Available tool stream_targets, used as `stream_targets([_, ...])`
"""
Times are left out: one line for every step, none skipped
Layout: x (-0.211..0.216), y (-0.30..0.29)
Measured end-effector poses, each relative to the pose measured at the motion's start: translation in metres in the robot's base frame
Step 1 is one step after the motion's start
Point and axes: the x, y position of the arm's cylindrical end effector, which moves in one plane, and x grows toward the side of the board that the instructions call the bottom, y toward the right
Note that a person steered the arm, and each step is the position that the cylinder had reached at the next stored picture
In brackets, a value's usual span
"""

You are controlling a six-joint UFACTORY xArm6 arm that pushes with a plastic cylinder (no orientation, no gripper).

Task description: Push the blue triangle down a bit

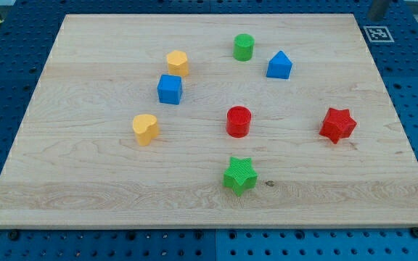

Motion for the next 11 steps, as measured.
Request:
stream_targets([0.001, 0.003])
stream_targets([0.001, 0.003])
stream_targets([-0.002, 0.001])
stream_targets([0.003, -0.045])
stream_targets([0.009, -0.077])
stream_targets([0.009, -0.077])
stream_targets([0.009, -0.077])
stream_targets([0.020, -0.079])
stream_targets([0.062, -0.094])
stream_targets([0.081, -0.106])
stream_targets([0.103, -0.124])
